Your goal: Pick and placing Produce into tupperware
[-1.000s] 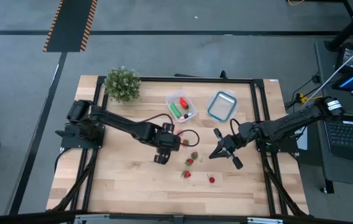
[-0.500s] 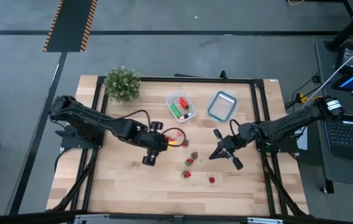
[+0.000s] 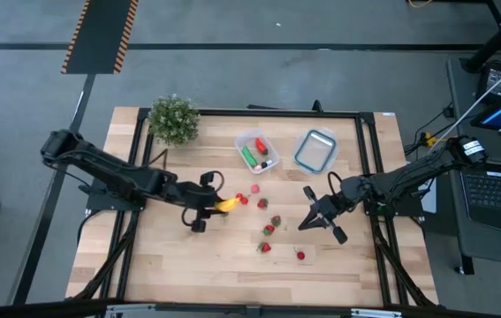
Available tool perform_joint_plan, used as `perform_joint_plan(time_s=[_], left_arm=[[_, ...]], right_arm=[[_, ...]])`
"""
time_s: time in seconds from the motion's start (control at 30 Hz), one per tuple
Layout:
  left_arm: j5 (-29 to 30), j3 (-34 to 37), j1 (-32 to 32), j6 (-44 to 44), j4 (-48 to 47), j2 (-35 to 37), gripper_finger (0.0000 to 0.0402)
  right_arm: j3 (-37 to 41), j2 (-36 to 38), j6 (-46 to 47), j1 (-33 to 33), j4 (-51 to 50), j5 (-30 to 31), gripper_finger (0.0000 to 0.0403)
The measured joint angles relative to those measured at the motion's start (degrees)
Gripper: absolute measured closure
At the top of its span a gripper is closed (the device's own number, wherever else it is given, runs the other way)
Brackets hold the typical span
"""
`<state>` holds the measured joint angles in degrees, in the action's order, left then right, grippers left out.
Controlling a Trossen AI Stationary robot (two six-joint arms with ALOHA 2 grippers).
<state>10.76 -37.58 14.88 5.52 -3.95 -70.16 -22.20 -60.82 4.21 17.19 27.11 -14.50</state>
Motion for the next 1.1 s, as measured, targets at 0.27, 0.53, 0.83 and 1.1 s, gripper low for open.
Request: perform_joint_plan(time_s=[0.27, 0.53, 0.83, 1.1], left_arm=[[-2.6, 10.8, -0.8, -3.3, 20.2, 2.9, 0.0280], [-12.7, 16.1, -4.7, -6.0, 37.0, 2.8, 0.0280], [-13.5, 16.6, -6.8, -6.0, 39.7, 2.8, 0.0280], [-4.2, 16.6, -6.8, -5.8, 39.7, 2.8, 0.0280]], right_arm=[[0.0, 0.0, 0.0, 0.0, 0.4, 0.0, 0.0385], [0.0, 0.0, 0.0, 0.0, 0.6, 0.0, 0.0385], [0.0, 0.0, -0.2, 0.0, 0.6, 0.0, 0.0385], [0.0, 0.0, -0.2, 0.0, 0.6, 0.0, 0.0385]])
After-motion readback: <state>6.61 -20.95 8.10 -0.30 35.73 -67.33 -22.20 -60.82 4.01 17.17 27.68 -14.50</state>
